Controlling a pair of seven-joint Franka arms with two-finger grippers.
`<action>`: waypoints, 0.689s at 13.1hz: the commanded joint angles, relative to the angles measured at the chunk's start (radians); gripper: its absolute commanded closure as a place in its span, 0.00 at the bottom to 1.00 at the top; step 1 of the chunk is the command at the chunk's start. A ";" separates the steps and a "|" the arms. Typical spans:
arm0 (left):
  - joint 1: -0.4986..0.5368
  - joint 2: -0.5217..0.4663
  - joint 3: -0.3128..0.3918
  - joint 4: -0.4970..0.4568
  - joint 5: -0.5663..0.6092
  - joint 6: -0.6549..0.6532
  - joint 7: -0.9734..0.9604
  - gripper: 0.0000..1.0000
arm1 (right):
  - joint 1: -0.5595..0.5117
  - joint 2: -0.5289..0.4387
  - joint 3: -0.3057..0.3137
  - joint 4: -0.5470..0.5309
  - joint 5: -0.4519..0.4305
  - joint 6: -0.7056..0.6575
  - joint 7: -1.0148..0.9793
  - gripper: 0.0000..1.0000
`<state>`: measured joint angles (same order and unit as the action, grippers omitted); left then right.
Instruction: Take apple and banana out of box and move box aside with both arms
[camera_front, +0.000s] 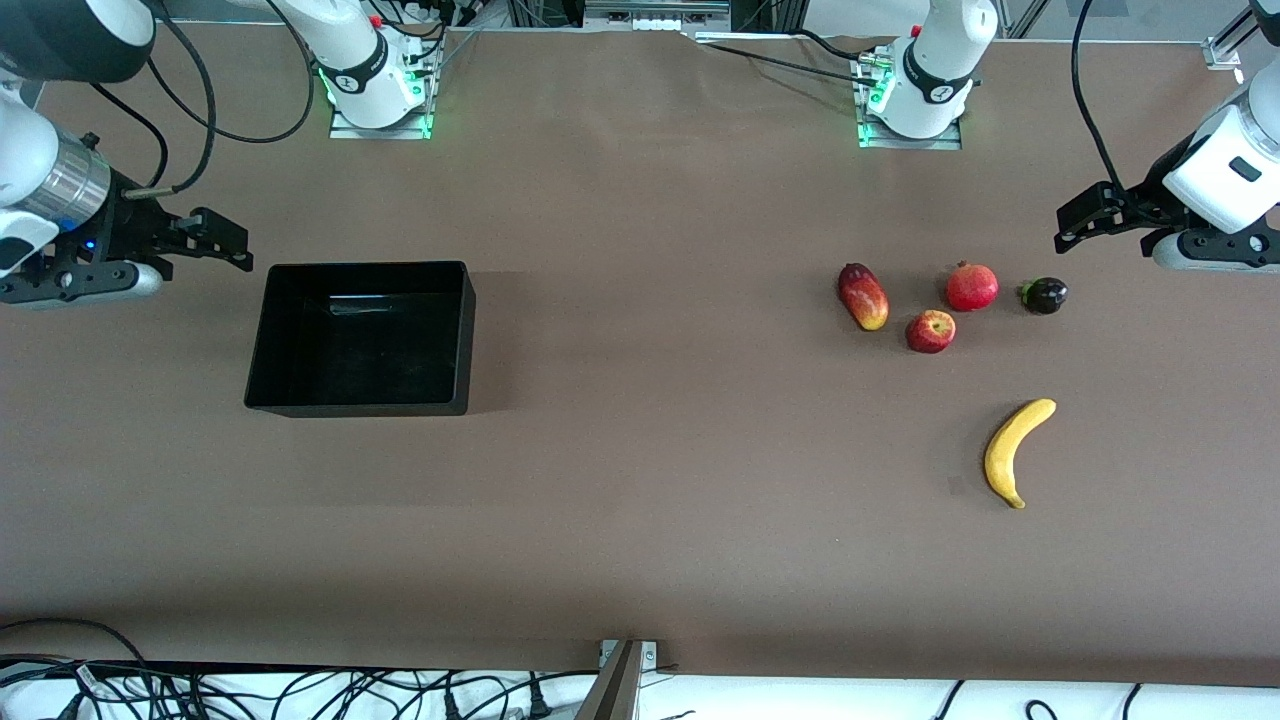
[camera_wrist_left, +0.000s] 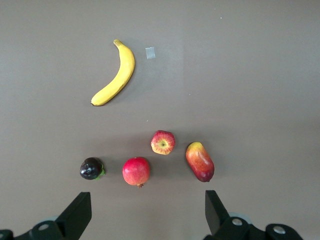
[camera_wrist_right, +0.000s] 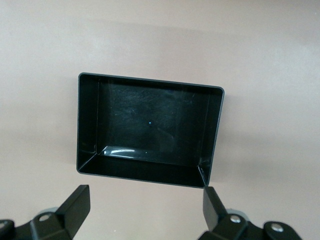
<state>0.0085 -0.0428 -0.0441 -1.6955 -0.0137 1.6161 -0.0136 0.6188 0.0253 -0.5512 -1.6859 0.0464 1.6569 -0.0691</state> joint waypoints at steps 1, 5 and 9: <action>-0.004 0.008 -0.002 0.023 0.023 -0.015 0.009 0.00 | -0.204 -0.028 0.222 0.014 -0.023 -0.039 -0.006 0.00; -0.002 0.008 -0.002 0.023 0.024 -0.016 0.010 0.00 | -0.537 -0.054 0.549 0.014 -0.027 -0.090 0.008 0.00; -0.002 0.008 -0.002 0.023 0.024 -0.019 0.010 0.00 | -0.600 -0.082 0.609 0.009 -0.028 -0.118 0.008 0.00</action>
<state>0.0085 -0.0428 -0.0441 -1.6955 -0.0136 1.6161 -0.0135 0.0446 -0.0450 0.0287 -1.6833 0.0290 1.5577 -0.0691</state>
